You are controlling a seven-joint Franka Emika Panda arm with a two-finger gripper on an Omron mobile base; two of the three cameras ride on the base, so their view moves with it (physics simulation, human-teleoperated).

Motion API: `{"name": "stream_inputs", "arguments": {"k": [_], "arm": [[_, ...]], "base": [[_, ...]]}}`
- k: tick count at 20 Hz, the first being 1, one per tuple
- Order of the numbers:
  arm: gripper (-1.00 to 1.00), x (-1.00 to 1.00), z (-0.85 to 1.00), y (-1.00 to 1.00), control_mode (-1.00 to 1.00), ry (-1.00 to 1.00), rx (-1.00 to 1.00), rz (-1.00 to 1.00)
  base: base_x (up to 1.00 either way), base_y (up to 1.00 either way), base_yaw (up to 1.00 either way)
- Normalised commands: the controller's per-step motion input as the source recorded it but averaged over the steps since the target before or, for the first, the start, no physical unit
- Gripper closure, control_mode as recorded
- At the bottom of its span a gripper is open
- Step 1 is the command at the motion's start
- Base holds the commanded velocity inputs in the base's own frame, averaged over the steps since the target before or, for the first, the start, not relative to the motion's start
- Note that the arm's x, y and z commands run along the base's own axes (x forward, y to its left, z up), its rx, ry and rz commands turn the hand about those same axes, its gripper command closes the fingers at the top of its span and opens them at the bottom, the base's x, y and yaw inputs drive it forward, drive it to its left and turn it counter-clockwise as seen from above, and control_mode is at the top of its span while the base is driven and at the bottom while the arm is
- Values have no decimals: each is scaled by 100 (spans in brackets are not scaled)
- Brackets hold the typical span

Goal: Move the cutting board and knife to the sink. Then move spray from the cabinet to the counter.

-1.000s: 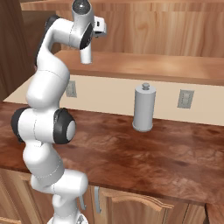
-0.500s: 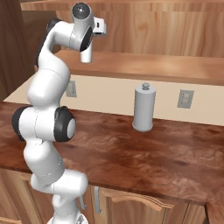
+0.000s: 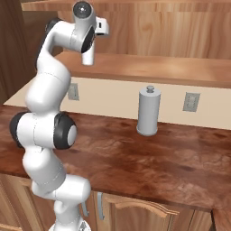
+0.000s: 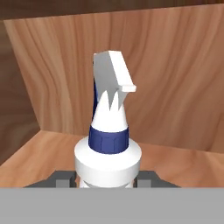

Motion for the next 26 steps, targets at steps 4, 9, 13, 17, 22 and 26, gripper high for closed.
{"name": "stream_inputs", "arguments": {"k": [4, 9, 13, 17, 22, 26], "arm": [[100, -89, 0, -21, -100, -7, 0, 0], [100, -100, 0, -37, -100, -8, 0, -1], [100, -100, 0, -35, -100, -17, 0, -1], [100, -100, 0, -34, -100, -13, 0, 0], [100, -100, 0, -30, -100, -8, 1, 0], [100, -100, 0, -23, -100, 0, 5, 0]], "base": [[0, 0, 0], [0, 0, 0], [0, 0, 0], [0, 0, 0], [0, 0, 0], [0, 0, 0]]}}
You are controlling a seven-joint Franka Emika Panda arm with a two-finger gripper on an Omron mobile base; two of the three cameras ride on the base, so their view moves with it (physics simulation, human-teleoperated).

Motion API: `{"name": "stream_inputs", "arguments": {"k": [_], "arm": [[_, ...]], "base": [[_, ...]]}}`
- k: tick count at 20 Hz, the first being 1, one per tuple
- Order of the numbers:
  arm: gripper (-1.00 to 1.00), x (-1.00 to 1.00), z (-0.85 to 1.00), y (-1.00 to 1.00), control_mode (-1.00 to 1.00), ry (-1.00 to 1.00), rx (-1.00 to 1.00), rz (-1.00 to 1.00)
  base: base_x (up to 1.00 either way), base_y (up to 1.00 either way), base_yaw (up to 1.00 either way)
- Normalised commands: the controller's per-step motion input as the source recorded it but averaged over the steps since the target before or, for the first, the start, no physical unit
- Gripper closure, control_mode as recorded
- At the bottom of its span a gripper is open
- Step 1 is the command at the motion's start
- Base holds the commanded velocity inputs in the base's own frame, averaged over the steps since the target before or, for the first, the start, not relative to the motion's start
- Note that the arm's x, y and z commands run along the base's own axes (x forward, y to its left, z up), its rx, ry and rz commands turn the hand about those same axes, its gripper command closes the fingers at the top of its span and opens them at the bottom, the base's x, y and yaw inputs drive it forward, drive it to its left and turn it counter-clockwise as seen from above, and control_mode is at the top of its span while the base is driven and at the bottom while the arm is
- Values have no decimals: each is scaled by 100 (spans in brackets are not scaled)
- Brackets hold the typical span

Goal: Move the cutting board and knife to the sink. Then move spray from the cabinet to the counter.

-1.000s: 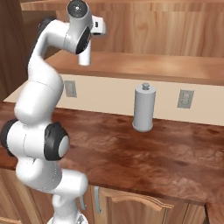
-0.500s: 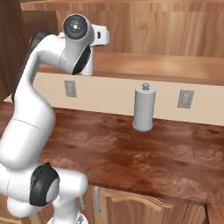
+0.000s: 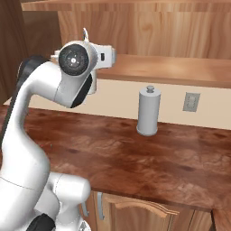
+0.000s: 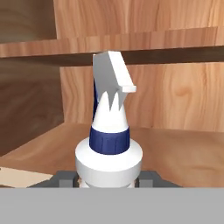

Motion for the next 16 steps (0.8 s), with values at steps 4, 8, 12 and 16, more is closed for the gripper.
{"name": "stream_inputs", "arguments": {"k": [4, 8, 12, 16], "arm": [[100, -91, -17, -5, -100, 0, 1, 0], [100, -41, -28, 0, -100, -2, 0, 0], [100, -2, -31, 0, -100, -4, 0, 0], [100, 0, -20, 0, -100, -9, 0, -2]], "base": [[0, 0, 0], [0, 0, 0], [0, 0, 0], [0, 0, 0]]}}
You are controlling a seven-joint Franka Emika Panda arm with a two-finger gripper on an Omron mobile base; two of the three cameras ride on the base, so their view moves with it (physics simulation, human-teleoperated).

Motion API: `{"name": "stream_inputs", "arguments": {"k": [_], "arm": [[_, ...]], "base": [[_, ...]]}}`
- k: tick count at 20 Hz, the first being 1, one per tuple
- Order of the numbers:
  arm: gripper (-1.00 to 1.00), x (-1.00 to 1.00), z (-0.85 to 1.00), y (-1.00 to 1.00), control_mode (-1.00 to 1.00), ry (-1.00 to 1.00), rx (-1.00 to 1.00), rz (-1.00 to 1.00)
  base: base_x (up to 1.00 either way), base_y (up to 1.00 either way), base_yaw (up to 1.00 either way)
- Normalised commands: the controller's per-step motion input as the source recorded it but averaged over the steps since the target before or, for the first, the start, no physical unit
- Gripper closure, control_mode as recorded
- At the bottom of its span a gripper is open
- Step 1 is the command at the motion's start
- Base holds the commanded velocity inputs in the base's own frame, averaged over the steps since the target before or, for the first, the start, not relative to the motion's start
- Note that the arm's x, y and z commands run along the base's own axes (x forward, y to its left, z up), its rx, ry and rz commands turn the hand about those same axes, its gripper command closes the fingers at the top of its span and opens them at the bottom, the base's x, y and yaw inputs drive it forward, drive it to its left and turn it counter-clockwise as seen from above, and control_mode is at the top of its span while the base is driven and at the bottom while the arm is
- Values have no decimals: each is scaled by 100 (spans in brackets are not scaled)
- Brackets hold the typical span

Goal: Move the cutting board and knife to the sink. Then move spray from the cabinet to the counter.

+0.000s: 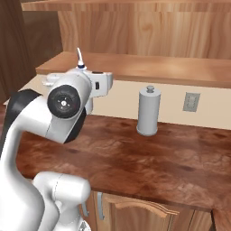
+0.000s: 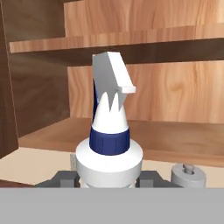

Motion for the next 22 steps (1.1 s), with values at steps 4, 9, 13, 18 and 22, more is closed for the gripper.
{"name": "stream_inputs", "arguments": {"k": [4, 9, 13, 18, 22], "arm": [[100, 10, -26, 6, -100, -18, 0, 0], [100, 0, 0, 0, 100, 0, 0, 0], [100, 0, 0, 0, 100, 0, 0, 0], [100, 0, 0, 0, 100, 0, 0, 0], [100, 0, 0, 0, 100, 0, 0, 0]], "base": [[0, 0, 0], [-29, -7, -8], [-83, -19, -8], [-100, -20, -6], [-100, -44, -5]]}}
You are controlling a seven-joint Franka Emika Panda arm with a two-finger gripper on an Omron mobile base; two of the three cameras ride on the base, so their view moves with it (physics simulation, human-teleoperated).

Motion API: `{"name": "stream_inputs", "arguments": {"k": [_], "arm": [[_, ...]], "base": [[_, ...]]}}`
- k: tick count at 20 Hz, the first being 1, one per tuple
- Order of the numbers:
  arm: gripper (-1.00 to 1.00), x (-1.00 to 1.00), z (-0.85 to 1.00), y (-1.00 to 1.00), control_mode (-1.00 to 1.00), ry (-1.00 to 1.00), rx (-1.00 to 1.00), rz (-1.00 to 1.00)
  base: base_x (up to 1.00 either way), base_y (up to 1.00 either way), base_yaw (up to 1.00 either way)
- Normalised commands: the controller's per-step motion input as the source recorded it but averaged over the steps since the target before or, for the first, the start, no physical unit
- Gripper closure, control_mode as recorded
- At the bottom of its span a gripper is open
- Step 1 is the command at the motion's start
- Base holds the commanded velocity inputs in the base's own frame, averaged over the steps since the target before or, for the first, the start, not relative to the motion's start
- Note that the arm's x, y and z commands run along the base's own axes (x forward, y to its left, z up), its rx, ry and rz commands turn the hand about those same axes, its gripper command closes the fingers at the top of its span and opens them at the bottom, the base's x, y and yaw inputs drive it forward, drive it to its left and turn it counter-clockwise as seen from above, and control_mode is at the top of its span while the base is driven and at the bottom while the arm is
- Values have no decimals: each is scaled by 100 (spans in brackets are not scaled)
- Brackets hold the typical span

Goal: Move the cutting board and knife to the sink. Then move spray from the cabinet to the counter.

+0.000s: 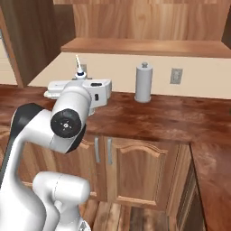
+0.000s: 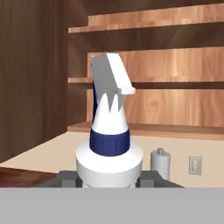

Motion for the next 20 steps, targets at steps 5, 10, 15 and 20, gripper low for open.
{"name": "stream_inputs", "arguments": {"k": [5, 10, 15, 20], "arm": [[100, 0, 0, 0, 100, 0, 0, 0], [100, 0, 0, 0, 100, 0, 0, 0], [100, 0, 0, 0, 100, 0, 0, 0], [100, 0, 0, 0, 100, 0, 0, 0]], "base": [[-85, -73, -9], [-70, -81, -10], [-37, -69, -9], [-16, -63, -10]]}}
